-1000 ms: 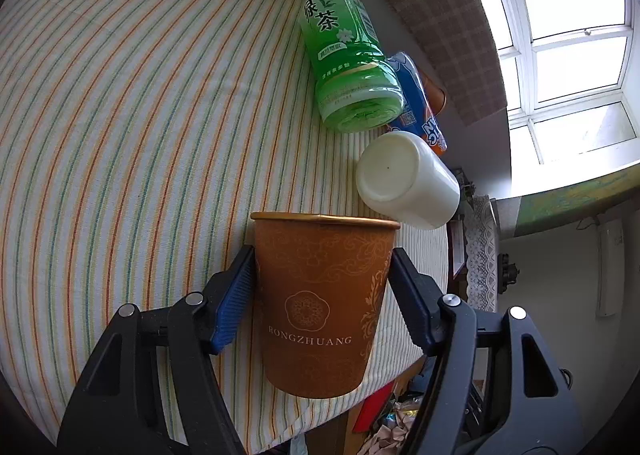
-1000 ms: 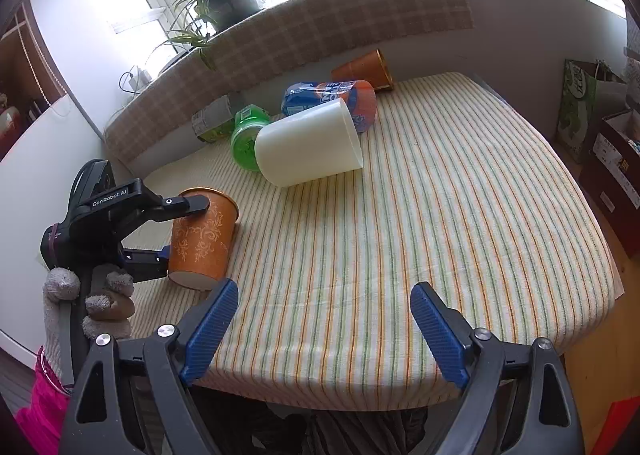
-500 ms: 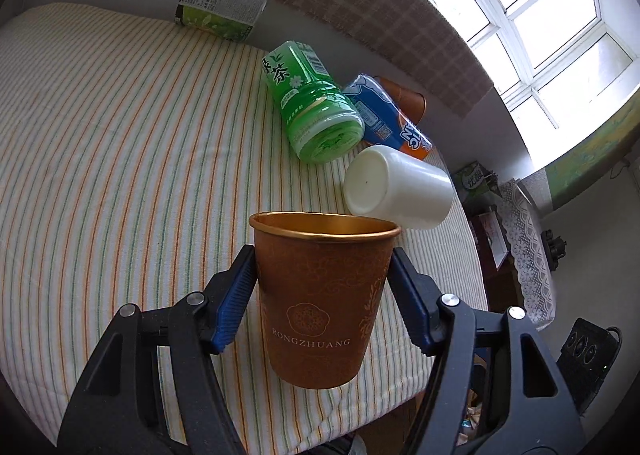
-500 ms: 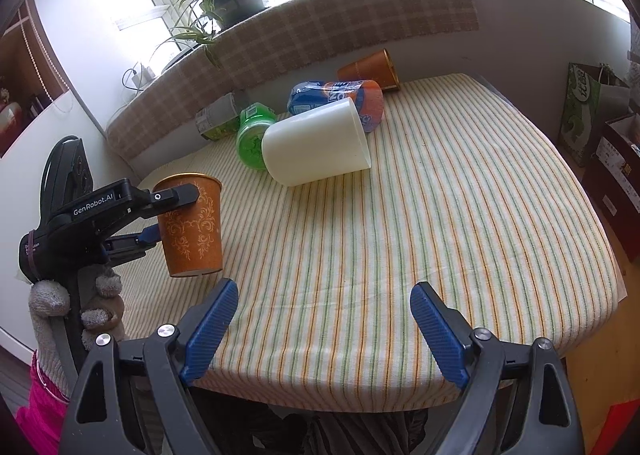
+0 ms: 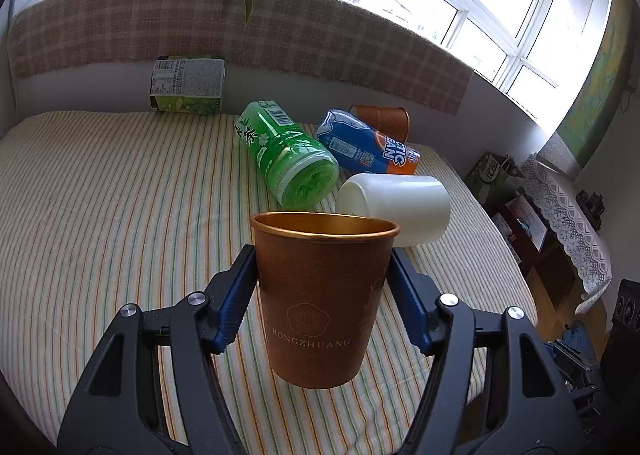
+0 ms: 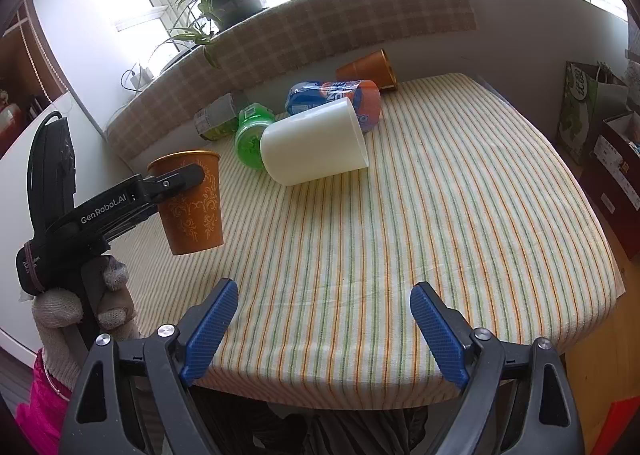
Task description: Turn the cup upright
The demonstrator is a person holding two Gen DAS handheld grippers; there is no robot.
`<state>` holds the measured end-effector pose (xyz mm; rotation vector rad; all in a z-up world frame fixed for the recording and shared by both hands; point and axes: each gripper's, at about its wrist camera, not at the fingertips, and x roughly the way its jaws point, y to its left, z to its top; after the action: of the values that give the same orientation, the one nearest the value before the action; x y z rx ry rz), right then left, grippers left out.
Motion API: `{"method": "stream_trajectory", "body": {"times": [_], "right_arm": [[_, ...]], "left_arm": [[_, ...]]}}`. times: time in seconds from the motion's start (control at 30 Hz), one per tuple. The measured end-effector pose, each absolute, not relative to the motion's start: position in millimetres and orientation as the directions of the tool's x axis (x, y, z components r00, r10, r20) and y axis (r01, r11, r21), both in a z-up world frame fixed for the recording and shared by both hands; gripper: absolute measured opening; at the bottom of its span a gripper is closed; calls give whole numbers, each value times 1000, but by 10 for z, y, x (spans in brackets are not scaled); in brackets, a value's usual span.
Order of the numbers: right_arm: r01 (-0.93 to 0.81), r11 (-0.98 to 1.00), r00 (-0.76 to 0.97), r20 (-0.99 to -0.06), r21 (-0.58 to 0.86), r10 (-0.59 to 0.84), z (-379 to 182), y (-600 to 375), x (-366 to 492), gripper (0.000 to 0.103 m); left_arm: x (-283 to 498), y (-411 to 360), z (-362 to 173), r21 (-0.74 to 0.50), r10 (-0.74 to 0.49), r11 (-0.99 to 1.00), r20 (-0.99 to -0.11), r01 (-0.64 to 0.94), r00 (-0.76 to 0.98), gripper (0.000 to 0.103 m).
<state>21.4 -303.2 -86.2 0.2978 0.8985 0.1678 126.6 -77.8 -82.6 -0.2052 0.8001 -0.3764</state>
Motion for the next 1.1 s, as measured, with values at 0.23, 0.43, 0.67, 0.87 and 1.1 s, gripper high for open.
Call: {"method": "stream_trajectory", "body": {"times": [0.23, 0.43, 0.67, 0.87, 1.1], "right_arm": [[-11, 945, 616, -742, 327, 264, -860, -3066, 199, 90], [-9, 941, 614, -741, 338, 272, -872, -3069, 207, 90], [-16, 942, 617, -738, 334, 273, -845, -3035, 202, 90], [-21, 942, 619, -736, 334, 275, -832, -3014, 204, 90], [-35, 941, 618, -733, 336, 285, -816, -2956, 193, 90]], "left_arm": [[1317, -787, -932, -279, -374, 927, -638, 250, 673, 67], [1265, -790, -1002, -273, -377, 926, -646, 261, 664, 67], [1197, -795, -985, -261, -377, 926, -649, 272, 661, 67], [1120, -765, -970, -268, -385, 923, -652, 276, 653, 67], [1013, -757, -960, -261, -391, 920, -655, 291, 647, 67]]}}
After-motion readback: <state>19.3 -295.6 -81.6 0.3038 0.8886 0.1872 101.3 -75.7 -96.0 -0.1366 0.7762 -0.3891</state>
